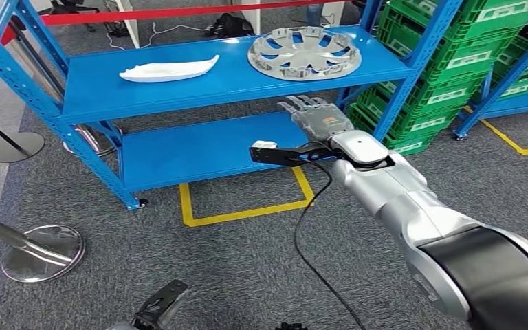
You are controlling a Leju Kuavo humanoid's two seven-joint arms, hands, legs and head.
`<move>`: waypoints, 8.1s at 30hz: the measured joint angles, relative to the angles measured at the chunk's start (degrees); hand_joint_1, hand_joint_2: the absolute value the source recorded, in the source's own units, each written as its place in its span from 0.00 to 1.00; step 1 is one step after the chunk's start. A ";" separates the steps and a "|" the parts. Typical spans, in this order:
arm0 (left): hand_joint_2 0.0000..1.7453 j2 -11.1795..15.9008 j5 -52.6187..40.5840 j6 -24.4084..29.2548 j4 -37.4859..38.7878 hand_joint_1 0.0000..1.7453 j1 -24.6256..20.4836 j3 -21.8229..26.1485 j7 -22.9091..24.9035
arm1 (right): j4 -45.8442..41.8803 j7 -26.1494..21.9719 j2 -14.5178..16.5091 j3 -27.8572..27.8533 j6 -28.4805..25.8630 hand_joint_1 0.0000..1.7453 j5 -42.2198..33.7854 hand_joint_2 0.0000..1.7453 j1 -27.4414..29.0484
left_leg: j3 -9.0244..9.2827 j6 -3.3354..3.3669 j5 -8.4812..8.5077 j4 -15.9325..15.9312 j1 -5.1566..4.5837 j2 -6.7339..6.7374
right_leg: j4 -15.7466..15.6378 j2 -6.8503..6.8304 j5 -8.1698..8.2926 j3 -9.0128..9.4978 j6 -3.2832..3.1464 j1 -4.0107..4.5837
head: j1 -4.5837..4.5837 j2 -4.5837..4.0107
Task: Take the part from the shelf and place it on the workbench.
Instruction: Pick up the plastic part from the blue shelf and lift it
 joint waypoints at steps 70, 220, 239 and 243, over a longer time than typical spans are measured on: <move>0.00 -0.14 -1.11 0.10 0.17 0.00 -0.62 -1.36 0.22 | -0.15 0.45 -2.07 2.02 -1.14 0.00 -1.60 1.00 0.32 | -1.21 -1.73 -2.84 3.43 -1.02 -0.22 | -11.86 0.25 3.31 6.68 -3.26 1.02 | -0.70 0.00; 0.00 0.46 -1.61 -0.19 0.26 0.00 -0.77 -1.51 0.22 | -0.98 0.59 -2.80 4.25 -1.15 0.00 -3.12 1.00 1.65 | 0.82 -1.12 -2.35 1.09 -0.89 -0.32 | -11.53 0.18 3.69 6.06 -2.22 0.85 | -0.41 0.00; 0.00 0.45 -1.63 -0.20 0.26 0.00 -0.78 -1.51 0.22 | -1.07 0.74 -2.86 4.23 -1.11 0.00 -3.17 1.00 1.64 | -1.27 0.11 0.21 0.75 -0.68 -0.04 | -9.25 0.26 0.04 7.06 -1.81 1.10 | -0.98 0.00; 0.00 0.43 -1.64 -0.20 0.26 0.00 -0.75 -1.51 0.22 | -1.06 0.73 -2.86 4.25 -1.09 0.00 -3.17 1.00 1.88 | -0.70 0.73 -0.31 0.75 -0.60 -0.03 | 4.53 0.08 -5.05 -0.54 -1.06 1.00 | -0.62 0.00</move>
